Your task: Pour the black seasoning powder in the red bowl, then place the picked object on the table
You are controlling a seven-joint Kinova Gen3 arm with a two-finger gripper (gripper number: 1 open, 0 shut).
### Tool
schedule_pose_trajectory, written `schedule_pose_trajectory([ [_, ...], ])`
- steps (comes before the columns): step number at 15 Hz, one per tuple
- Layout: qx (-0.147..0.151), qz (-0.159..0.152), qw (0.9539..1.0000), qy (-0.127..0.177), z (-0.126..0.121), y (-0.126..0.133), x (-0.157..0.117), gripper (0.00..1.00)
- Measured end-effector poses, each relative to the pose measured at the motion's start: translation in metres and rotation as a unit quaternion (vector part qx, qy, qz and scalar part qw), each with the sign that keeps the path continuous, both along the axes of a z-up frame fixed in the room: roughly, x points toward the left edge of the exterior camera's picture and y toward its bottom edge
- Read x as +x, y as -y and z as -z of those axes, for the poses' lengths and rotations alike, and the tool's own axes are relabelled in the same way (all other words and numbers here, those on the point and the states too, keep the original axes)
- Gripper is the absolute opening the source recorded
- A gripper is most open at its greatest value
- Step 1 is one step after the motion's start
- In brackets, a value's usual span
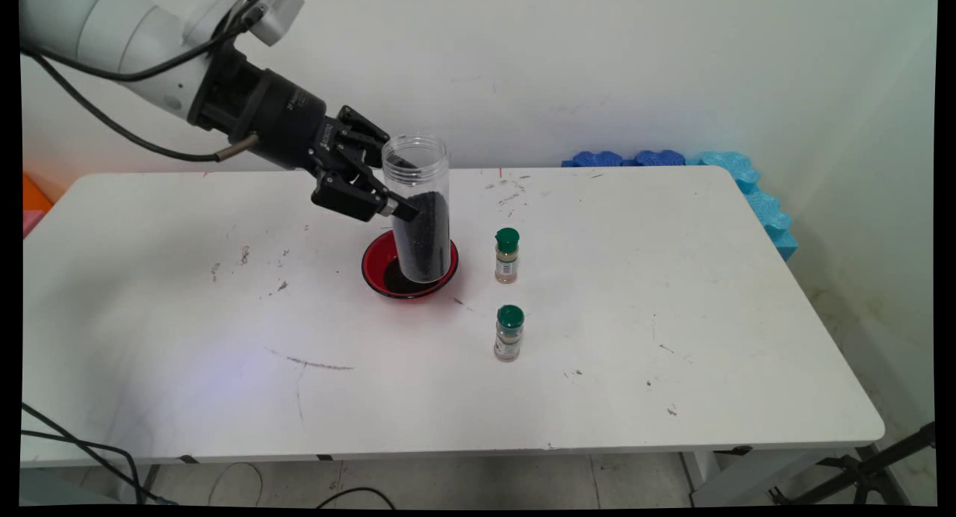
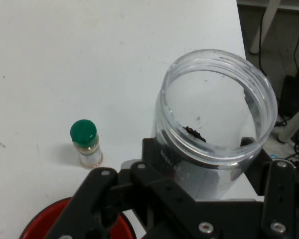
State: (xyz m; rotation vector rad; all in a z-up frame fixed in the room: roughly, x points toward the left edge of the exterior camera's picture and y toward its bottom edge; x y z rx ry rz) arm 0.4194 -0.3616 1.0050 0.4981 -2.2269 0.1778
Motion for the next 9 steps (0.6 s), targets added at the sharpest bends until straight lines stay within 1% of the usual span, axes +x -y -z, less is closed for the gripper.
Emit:
schedule_pose_trajectory([
  [5, -0.015, 0.006, 0.9999, 0.004, -0.0002, -0.0045, -0.0008, 0.0],
  [9, -0.019, 0.005, 0.9998, 0.005, 0.0011, -0.0066, -0.0006, 0.0],
])
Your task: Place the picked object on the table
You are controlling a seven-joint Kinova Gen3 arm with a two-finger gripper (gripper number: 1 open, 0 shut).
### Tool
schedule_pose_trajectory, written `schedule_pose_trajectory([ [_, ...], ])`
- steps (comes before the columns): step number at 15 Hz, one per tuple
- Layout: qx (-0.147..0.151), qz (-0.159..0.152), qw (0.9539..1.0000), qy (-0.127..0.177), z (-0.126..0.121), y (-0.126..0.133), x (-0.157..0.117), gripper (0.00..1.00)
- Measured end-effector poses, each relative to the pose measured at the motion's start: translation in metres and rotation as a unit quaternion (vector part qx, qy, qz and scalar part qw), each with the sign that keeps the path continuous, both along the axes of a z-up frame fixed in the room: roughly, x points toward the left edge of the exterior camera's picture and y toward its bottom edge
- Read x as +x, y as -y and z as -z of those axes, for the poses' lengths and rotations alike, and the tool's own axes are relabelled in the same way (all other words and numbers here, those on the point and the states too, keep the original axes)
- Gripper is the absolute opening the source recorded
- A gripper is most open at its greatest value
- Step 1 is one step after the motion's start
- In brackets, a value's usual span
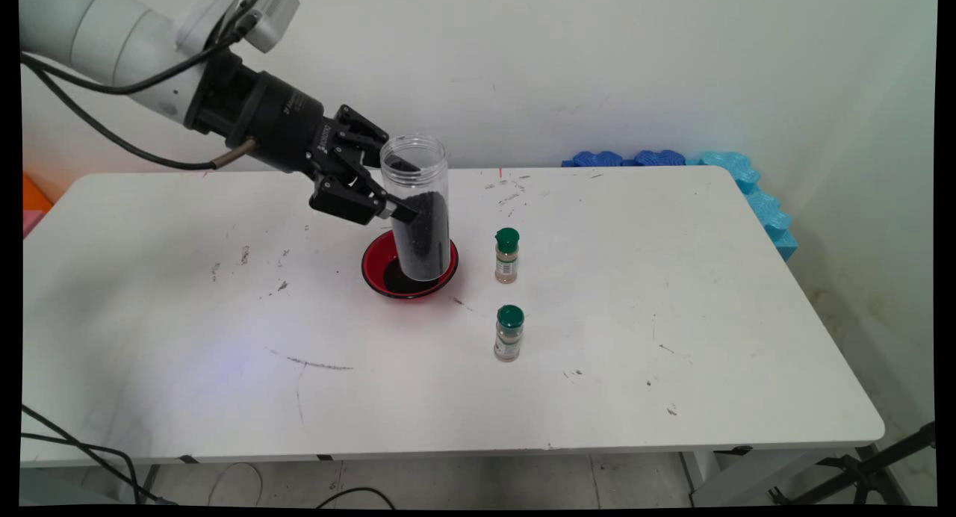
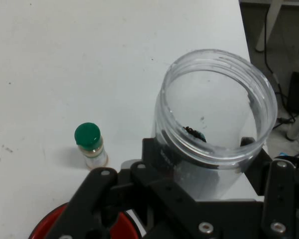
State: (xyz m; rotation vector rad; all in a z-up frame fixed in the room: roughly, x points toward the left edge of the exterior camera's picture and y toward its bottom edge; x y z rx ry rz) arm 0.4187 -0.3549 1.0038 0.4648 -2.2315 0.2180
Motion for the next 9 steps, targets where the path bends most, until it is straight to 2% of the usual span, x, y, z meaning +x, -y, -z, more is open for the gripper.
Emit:
schedule_pose_trajectory([
  [9, -0.008, -0.002, 1.0, -0.003, 0.0106, -0.0045, -0.0004, 0.0],
])
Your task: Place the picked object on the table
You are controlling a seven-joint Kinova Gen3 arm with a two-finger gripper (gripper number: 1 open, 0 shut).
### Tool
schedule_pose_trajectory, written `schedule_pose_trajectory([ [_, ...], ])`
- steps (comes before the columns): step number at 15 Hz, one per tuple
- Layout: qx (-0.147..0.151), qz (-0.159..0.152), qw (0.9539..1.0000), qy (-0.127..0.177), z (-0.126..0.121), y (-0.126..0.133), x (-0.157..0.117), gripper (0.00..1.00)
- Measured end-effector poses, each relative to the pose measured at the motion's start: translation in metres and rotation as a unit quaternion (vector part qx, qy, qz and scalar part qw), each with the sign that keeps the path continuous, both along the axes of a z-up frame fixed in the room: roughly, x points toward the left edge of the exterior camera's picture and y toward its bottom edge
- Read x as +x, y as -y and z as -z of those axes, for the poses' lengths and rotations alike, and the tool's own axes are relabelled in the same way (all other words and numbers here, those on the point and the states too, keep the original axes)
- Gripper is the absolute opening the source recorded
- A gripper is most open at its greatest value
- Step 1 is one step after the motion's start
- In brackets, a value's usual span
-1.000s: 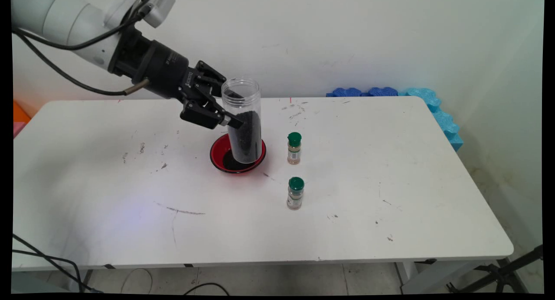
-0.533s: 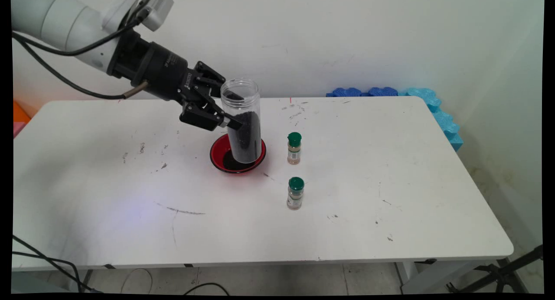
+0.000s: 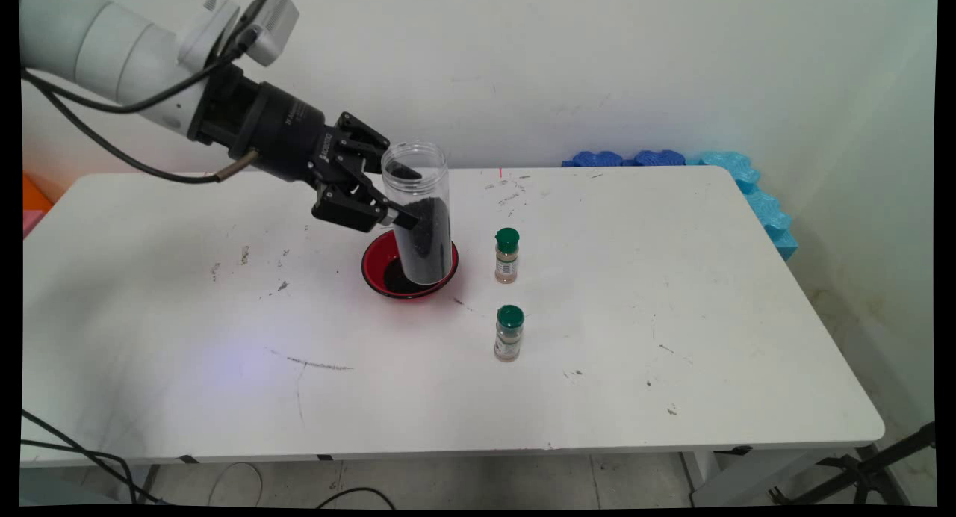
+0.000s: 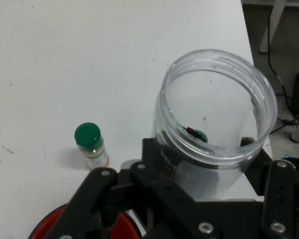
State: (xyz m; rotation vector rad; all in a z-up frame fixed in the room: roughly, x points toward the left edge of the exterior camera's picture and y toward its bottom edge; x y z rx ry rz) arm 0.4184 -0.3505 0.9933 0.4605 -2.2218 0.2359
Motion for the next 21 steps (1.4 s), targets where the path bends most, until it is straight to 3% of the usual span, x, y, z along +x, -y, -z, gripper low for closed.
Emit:
schedule_pose_trajectory([
  [10, 0.002, -0.01, 0.9999, 0.002, 0.038, -0.014, 0.009, 0.0],
  [21, 0.034, -0.023, 0.9991, -0.011, 0.107, -0.031, 0.014, 0.0],
])
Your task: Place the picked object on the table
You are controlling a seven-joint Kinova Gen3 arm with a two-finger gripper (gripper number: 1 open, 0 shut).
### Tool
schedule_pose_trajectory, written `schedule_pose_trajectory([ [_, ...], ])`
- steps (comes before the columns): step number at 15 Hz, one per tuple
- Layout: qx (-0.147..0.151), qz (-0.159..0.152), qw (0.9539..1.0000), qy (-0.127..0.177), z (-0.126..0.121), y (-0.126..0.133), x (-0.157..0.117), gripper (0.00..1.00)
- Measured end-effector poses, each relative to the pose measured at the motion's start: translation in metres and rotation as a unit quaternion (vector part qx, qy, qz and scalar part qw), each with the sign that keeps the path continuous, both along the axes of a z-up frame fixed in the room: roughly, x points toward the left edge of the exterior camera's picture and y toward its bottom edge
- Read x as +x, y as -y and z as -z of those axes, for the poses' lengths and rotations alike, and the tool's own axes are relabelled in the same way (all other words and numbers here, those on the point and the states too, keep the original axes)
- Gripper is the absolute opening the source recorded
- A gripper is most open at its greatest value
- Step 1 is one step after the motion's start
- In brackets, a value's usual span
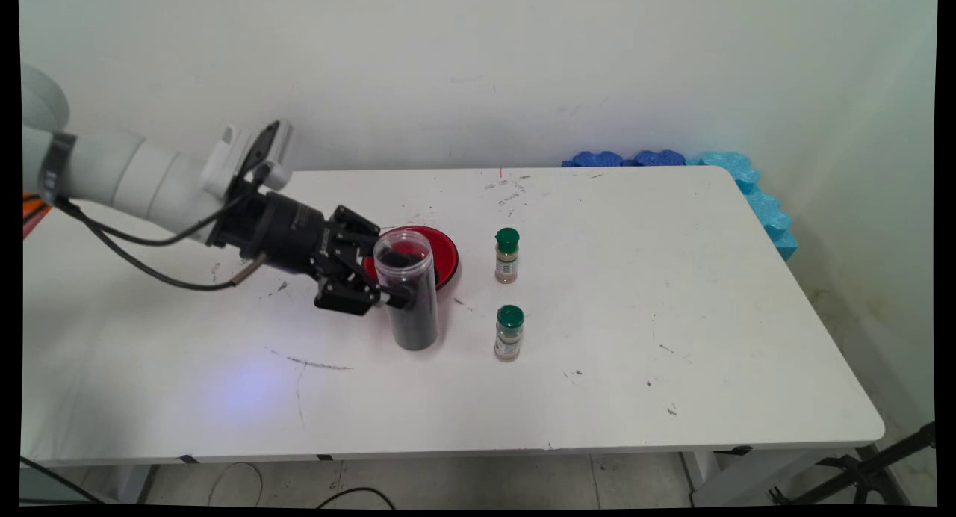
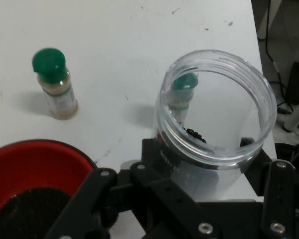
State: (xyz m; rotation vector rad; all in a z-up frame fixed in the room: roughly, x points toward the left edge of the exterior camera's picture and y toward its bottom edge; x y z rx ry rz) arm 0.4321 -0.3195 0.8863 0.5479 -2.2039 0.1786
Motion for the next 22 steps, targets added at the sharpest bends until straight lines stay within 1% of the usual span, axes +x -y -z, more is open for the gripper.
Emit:
schedule_pose_trajectory([
  [7, 0.012, -0.008, 0.9999, -0.009, 0.03, -0.001, -0.003, 0.0],
  [19, 0.016, -0.014, 0.9995, -0.023, 0.057, -0.002, -0.003, 0.0],
  [20, 0.016, -0.015, 0.9994, -0.025, 0.058, -0.002, -0.003, 1.0],
  [22, 0.018, -0.016, 0.9993, -0.028, 0.06, -0.001, -0.003, 1.0],
])
